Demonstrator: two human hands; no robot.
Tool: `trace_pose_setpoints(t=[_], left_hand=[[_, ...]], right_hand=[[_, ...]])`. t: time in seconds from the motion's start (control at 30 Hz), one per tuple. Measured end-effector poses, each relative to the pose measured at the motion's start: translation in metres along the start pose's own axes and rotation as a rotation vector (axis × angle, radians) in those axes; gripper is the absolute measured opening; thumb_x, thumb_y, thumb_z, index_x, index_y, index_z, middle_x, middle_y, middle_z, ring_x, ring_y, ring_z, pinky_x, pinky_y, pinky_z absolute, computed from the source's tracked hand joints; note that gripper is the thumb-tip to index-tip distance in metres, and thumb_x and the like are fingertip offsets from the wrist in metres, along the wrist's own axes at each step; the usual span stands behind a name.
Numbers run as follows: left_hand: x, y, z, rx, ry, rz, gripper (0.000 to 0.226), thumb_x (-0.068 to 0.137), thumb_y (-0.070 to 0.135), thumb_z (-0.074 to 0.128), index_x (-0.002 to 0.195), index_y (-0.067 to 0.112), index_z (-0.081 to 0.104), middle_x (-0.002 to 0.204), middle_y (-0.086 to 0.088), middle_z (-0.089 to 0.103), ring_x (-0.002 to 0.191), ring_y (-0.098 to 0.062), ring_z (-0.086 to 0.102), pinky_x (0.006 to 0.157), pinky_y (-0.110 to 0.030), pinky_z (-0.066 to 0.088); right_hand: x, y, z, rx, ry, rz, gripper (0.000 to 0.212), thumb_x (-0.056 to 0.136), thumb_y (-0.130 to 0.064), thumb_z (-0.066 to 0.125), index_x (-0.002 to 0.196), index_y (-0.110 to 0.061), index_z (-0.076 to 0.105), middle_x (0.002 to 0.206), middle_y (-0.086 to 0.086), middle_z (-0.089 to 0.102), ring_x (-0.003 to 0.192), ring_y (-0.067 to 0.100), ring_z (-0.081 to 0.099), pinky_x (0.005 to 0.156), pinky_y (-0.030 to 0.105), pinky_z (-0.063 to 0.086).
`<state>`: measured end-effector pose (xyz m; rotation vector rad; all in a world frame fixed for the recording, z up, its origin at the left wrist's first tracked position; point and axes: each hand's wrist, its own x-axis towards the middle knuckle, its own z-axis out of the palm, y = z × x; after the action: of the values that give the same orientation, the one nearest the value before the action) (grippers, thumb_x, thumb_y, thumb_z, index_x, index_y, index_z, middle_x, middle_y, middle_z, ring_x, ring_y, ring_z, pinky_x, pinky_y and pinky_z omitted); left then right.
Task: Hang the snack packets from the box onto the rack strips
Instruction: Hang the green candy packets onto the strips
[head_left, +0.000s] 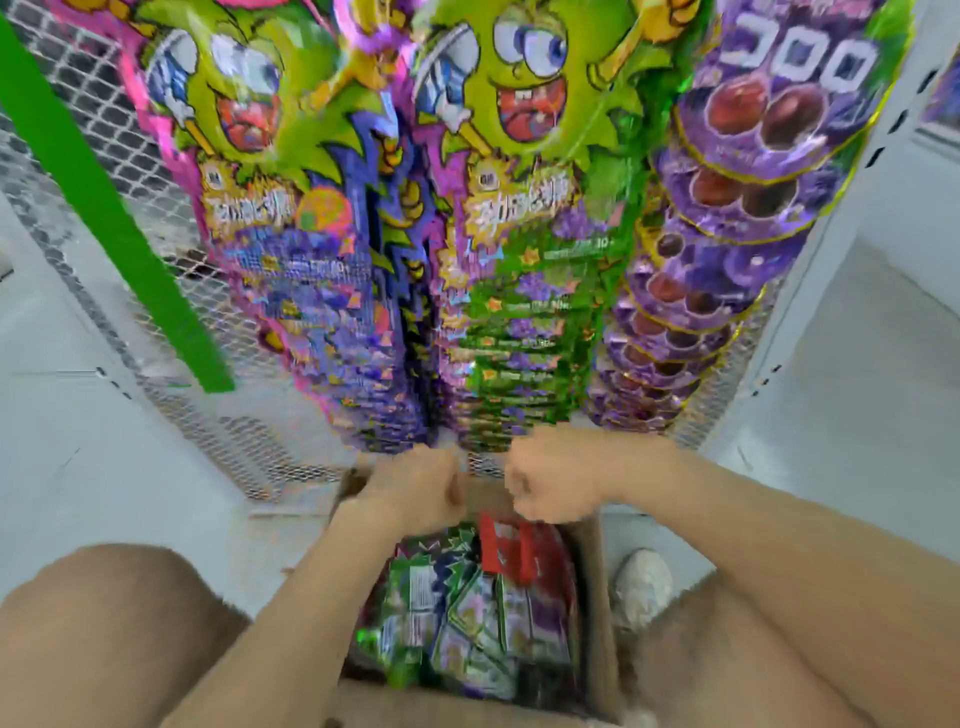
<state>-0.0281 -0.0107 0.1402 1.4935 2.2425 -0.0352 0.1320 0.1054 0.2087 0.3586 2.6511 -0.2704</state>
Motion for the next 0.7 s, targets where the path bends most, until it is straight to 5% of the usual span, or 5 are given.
trace_pose_setpoints(t=[0.07, 0.17, 0.27, 0.43, 0.7], left_hand=[[0.018, -0.005, 0.053, -0.063, -0.144, -0.059, 0.013, 0.089, 0.038, 0.068, 0.097, 0.028, 0.067, 0.099, -0.001, 0.066, 0.100, -0.026, 0.069, 0.090, -0.039, 0.057], [0.040, -0.011, 0.134, -0.125, -0.331, -0.080, 0.027, 0.098, 0.019, 0.060, 0.073, 0.020, 0.049, 0.075, 0.003, 0.048, 0.062, -0.010, 0.044, 0.062, -0.024, 0.040], [0.052, -0.016, 0.198, -0.189, -0.446, -0.160, 0.007, 0.098, 0.012, 0.057, 0.098, 0.005, 0.057, 0.101, -0.010, 0.067, 0.060, -0.009, 0.039, 0.055, -0.026, 0.033], [0.052, -0.003, 0.246, -0.645, -0.383, -0.298, 0.039, 0.096, 0.026, 0.072, 0.067, 0.014, 0.048, 0.069, -0.012, 0.050, 0.053, -0.021, 0.047, 0.058, -0.033, 0.036], [0.047, 0.008, 0.228, -0.743, -0.267, -0.433, 0.011, 0.090, 0.012, 0.061, 0.080, 0.009, 0.059, 0.072, -0.011, 0.054, 0.064, -0.024, 0.054, 0.060, -0.031, 0.047]], right_hand=[[0.010, 0.003, 0.017, 0.007, -0.122, -0.001, 0.021, 0.086, -0.019, 0.061, 0.070, -0.008, 0.066, 0.067, 0.012, 0.061, 0.063, 0.031, 0.054, 0.064, 0.039, 0.056], [0.020, 0.009, 0.025, 0.078, -0.186, -0.015, 0.024, 0.088, -0.026, 0.060, 0.086, -0.007, 0.075, 0.079, 0.014, 0.073, 0.068, 0.031, 0.066, 0.066, 0.042, 0.059], [0.023, 0.019, 0.020, 0.142, -0.130, -0.030, 0.028, 0.093, -0.028, 0.061, 0.089, -0.003, 0.072, 0.072, 0.014, 0.065, 0.067, 0.035, 0.059, 0.066, 0.043, 0.054], [0.022, 0.032, 0.009, 0.225, -0.172, 0.006, 0.038, 0.096, -0.037, 0.059, 0.114, -0.007, 0.073, 0.097, 0.014, 0.077, 0.090, 0.030, 0.073, 0.082, 0.046, 0.061], [0.021, 0.025, 0.003, 0.236, -0.269, 0.053, 0.040, 0.103, -0.035, 0.054, 0.129, -0.008, 0.067, 0.091, 0.005, 0.080, 0.066, 0.011, 0.066, 0.070, 0.029, 0.058]])
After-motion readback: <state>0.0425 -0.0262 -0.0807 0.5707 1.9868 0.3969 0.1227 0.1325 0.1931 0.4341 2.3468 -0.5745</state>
